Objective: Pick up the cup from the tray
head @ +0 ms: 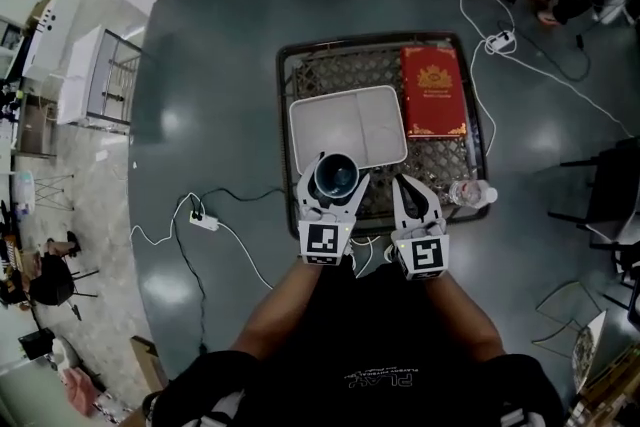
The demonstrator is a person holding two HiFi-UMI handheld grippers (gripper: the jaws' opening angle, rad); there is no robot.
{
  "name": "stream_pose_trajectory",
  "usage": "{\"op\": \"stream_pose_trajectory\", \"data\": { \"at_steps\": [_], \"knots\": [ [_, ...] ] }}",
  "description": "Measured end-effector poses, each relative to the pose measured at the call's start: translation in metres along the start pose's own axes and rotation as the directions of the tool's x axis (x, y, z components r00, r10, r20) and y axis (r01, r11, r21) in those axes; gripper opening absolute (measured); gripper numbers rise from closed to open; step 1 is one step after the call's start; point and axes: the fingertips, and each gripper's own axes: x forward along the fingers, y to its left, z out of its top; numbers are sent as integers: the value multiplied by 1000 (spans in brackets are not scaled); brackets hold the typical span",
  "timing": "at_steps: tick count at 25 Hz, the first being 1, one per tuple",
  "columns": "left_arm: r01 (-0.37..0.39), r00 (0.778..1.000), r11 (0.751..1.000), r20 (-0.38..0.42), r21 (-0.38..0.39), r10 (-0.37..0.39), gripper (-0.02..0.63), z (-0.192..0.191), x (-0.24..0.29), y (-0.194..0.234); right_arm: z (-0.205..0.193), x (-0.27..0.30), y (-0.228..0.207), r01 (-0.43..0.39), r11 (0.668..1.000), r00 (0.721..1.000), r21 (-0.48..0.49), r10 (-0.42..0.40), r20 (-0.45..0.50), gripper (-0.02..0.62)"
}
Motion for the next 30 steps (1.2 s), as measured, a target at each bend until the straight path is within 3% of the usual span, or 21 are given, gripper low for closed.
{"op": "stream_pose_trajectory", "data": {
  "at_steps": [6,15,30],
  "knots": [
    [-44,999,999,26,-16,44,387,24,-21,-1,23,1,5,-27,998,998,-51,30,52,9],
    [-76,996,997,51,-29,77,387,35,-42,0,49,-10,8,1,992,997,-128,10,80,9],
    [-76,994,997,73,-15,77,387,47,-52,-2,68,-21,9,14,994,987,-109,4,160,9]
  ]
}}
